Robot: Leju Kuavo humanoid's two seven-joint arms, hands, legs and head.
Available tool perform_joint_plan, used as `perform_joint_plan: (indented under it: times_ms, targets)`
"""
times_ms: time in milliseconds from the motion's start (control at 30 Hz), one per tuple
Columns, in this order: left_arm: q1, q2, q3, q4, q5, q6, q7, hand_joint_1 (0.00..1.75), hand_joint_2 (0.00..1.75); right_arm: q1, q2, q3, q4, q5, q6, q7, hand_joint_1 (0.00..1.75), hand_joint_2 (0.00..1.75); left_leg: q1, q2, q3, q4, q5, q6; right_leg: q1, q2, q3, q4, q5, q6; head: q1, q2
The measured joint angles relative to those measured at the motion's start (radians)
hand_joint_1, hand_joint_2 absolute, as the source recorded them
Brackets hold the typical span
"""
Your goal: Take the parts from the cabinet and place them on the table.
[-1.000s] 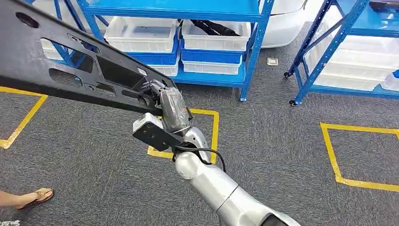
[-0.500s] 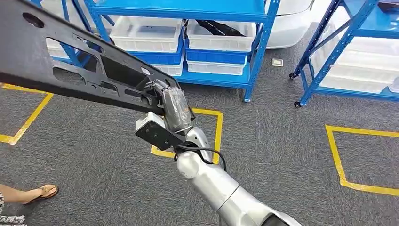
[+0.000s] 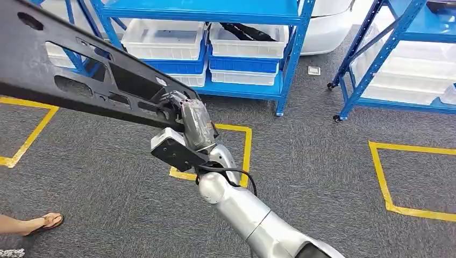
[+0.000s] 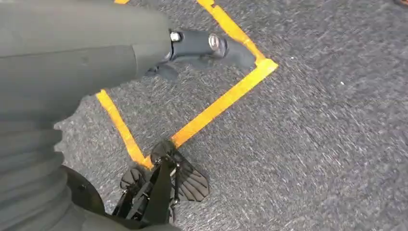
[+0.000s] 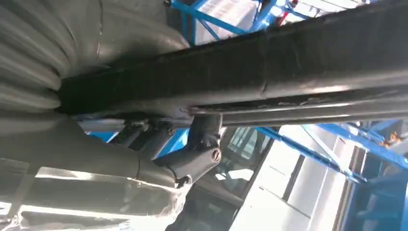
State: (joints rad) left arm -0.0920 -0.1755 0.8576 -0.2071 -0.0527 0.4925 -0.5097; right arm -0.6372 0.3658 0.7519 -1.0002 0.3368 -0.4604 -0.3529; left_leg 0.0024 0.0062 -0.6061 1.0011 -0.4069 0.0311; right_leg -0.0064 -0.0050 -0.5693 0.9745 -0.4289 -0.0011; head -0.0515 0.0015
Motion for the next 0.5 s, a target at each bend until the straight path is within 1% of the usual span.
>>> perform_joint_plan:
  times_ms: [33, 67, 100, 133, 167, 200, 233, 267, 300, 333, 367, 400, 433, 467, 500]
  targets:
    - [0.000, 0.000, 0.000, 0.000, 0.000, 0.002, 0.000, 0.00, 1.75, -0.002, 0.002, 0.000, -0.001, -0.001, 0.000, 0.000, 1.75, 1.75, -0.001, -0.002, 0.006, -0.015, 0.006, 0.008, 0.006, -0.001, 0.004, -0.008, 0.002, 0.009, -0.003, 0.000]
    - [0.000, -0.002, 0.000, 0.000, 0.000, 0.001, 0.000, 0.00, 1.75, -0.001, -0.001, 0.000, -0.001, -0.001, 0.000, 0.000, 1.75, 1.75, 0.014, -0.001, 0.020, -0.036, 0.018, 0.014, 0.006, -0.001, -0.006, 0.002, -0.005, 0.010, 0.000, 0.000]
    - [0.000, -0.005, -0.001, 0.000, 0.000, 0.001, 0.000, 0.00, 1.75, -0.004, -0.001, 0.000, -0.001, -0.002, 0.000, -0.001, 1.75, 1.75, 0.009, -0.004, 0.024, -0.042, 0.020, 0.018, 0.006, 0.002, -0.023, 0.039, -0.029, 0.007, 0.006, 0.000]
    - [-0.001, -0.005, -0.001, 0.000, 0.000, -0.001, 0.000, 0.00, 1.75, -0.007, -0.002, 0.000, -0.001, -0.002, 0.000, -0.002, 1.75, 1.75, 0.009, -0.004, 0.022, -0.041, 0.022, 0.020, 0.005, 0.003, -0.058, 0.114, -0.065, 0.001, 0.008, 0.000]
    - [-0.001, -0.005, -0.001, 0.000, 0.000, -0.002, 0.000, 0.00, 1.75, -0.005, -0.004, 0.000, 0.000, -0.002, 0.000, -0.002, 1.75, 1.75, 0.007, -0.006, 0.020, -0.041, 0.022, 0.020, 0.001, 0.003, -0.101, 0.203, -0.100, -0.003, 0.008, 0.000]
    - [-0.001, -0.006, -0.001, 0.000, 0.000, -0.003, 0.000, 0.00, 1.75, -0.002, -0.006, 0.000, 0.001, -0.002, 0.000, -0.002, 1.75, 1.75, 0.007, -0.008, 0.019, -0.041, 0.022, 0.020, -0.001, 0.004, -0.141, 0.282, -0.127, -0.002, 0.007, 0.000]
    - [0.000, -0.005, -0.001, 0.000, 0.000, -0.005, 0.000, 0.00, 1.75, 0.002, -0.010, 0.000, 0.003, -0.002, 0.000, -0.002, 1.75, 1.75, 0.007, -0.011, 0.018, -0.040, 0.022, 0.020, -0.003, 0.004, -0.165, 0.331, -0.136, 0.004, 0.009, 0.000]
    - [0.000, -0.006, -0.001, 0.000, 0.000, -0.008, 0.000, 0.00, 1.75, 0.005, -0.012, 0.000, 0.005, -0.002, 0.000, -0.002, 1.75, 1.75, 0.007, -0.014, 0.019, -0.040, 0.022, 0.020, -0.007, 0.003, -0.161, 0.316, -0.122, 0.014, 0.009, 0.000]
    - [0.000, -0.006, -0.001, 0.000, 0.000, -0.011, 0.000, 0.00, 1.75, 0.005, -0.013, 0.000, 0.005, -0.002, 0.000, -0.002, 1.75, 1.75, 0.007, -0.018, 0.019, -0.038, 0.021, 0.019, -0.010, 0.003, -0.131, 0.257, -0.094, 0.025, 0.010, 0.000]
    - [0.000, -0.006, -0.001, 0.000, 0.000, -0.013, 0.000, 0.00, 1.75, 0.005, -0.013, 0.000, 0.005, -0.002, 0.000, -0.002, 1.75, 1.75, 0.007, -0.021, 0.019, -0.035, 0.020, 0.017, -0.013, 0.004, -0.098, 0.189, -0.066, 0.032, 0.010, 0.000]
    - [0.000, -0.008, -0.001, 0.000, 0.000, -0.013, 0.000, 0.00, 1.75, 0.003, -0.013, 0.000, 0.005, -0.002, 0.001, -0.002, 1.75, 1.75, 0.008, -0.023, 0.019, -0.031, 0.017, 0.013, -0.015, 0.004, -0.068, 0.129, -0.044, 0.037, 0.009, 0.000]
    - [0.000, -0.009, -0.001, 0.000, 0.000, -0.013, 0.000, 0.00, 1.75, 0.001, -0.011, 0.000, 0.005, -0.002, 0.002, -0.002, 1.75, 1.75, 0.008, -0.026, 0.016, -0.022, 0.013, 0.006, -0.019, 0.006, -0.019, 0.036, -0.013, 0.042, 0.010, 0.000]
    - [-0.001, -0.009, -0.002, 0.000, -0.002, -0.013, 0.001, 0.00, 1.75, -0.001, -0.009, 0.000, 0.005, -0.002, 0.002, -0.003, 1.75, 1.75, -0.002, -0.029, 0.006, -0.004, 0.004, -0.004, -0.017, 0.008, -0.005, 0.014, -0.012, 0.033, 0.008, 0.000]
    - [-0.001, -0.009, -0.002, 0.000, -0.002, -0.013, 0.001, 0.00, 1.75, 0.000, -0.010, -0.001, 0.005, -0.002, 0.002, -0.003, 1.75, 1.75, 0.001, -0.028, 0.005, -0.006, 0.004, -0.007, -0.020, 0.008, -0.008, 0.015, -0.010, 0.029, 0.006, 0.000]
    - [0.000, -0.008, -0.002, 0.000, -0.003, -0.013, 0.004, 0.00, 1.75, 0.001, -0.008, -0.002, 0.005, -0.002, 0.002, -0.003, 1.75, 1.75, 0.004, -0.029, 0.004, -0.006, 0.005, -0.010, -0.015, 0.007, -0.009, 0.018, -0.010, 0.025, 0.008, 0.000]
